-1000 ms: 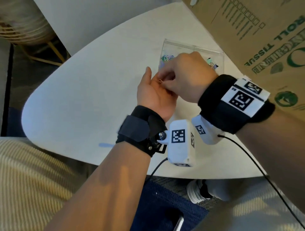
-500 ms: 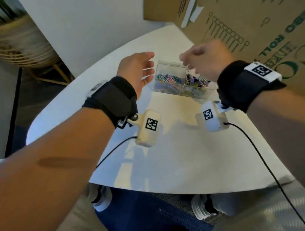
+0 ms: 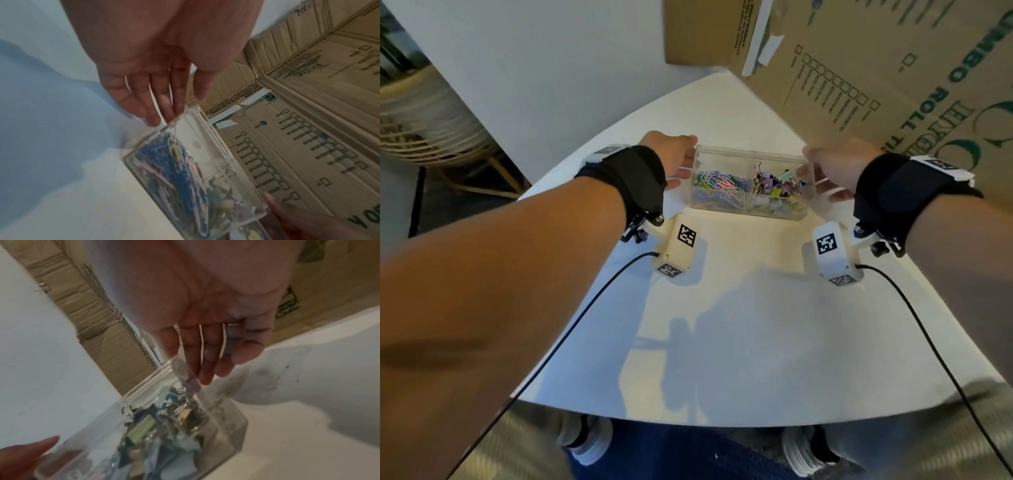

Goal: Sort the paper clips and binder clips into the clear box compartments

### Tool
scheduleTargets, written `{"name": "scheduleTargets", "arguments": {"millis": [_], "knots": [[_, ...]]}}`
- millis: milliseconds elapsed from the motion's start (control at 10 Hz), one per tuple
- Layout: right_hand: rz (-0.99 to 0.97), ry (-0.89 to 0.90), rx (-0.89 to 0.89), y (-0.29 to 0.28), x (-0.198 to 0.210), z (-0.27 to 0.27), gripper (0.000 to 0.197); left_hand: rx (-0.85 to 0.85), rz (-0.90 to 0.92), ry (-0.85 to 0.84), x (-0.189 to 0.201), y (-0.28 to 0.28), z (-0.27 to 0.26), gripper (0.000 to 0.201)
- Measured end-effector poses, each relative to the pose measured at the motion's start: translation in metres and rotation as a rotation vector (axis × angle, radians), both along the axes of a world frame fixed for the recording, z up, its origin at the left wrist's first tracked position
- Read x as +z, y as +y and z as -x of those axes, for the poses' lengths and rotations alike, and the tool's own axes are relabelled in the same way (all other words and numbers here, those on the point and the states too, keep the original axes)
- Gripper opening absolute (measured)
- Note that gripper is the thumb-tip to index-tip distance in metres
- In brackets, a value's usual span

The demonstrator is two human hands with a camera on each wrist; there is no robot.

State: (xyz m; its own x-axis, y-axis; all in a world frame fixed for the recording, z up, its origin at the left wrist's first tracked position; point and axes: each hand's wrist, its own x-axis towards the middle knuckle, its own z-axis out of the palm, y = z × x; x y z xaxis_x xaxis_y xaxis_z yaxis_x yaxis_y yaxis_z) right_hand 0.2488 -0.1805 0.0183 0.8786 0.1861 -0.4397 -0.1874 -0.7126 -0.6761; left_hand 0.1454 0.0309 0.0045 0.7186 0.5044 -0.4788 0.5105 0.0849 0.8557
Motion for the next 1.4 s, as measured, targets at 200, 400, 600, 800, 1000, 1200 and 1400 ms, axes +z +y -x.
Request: {"name": "scheduleTargets", "arguments": {"millis": [200,400,600,800,1000,1200,1400], "knots": [[-0.140,-0.173,-0.016,0.000,-0.006,-0.004,0.016,0.038,0.056,-0.083,0.012,0.005,-0.005,0.022],[-0.301,-0.210,-0.088,0.001,-0.005,-0.003,0.025,0.055,0.065,-0.153,0.014,0.007,-0.001,0.030],[-0.436,-0.084,-0.154,0.005,0.008,0.006,0.021,0.073,0.137,-0.142,0.007,0.009,0.007,0.041],[-0.404,-0.156,-0.085,0.010,0.008,0.009,0.030,0.052,0.134,-0.149,0.010,0.009,0.005,0.041],[-0.395,-0.137,-0.073,0.012,0.007,0.012,0.018,0.035,0.115,-0.175,0.008,0.009,0.007,0.036],[-0.322,-0.096,-0.038,0.012,0.003,0.012,0.024,-0.104,-0.034,-0.200,-0.001,0.007,0.010,0.034],[-0.213,-0.298,0.087,0.002,0.005,0.027,0.026,-0.060,-0.190,-0.169,0.009,0.004,0.028,0.028]]}}
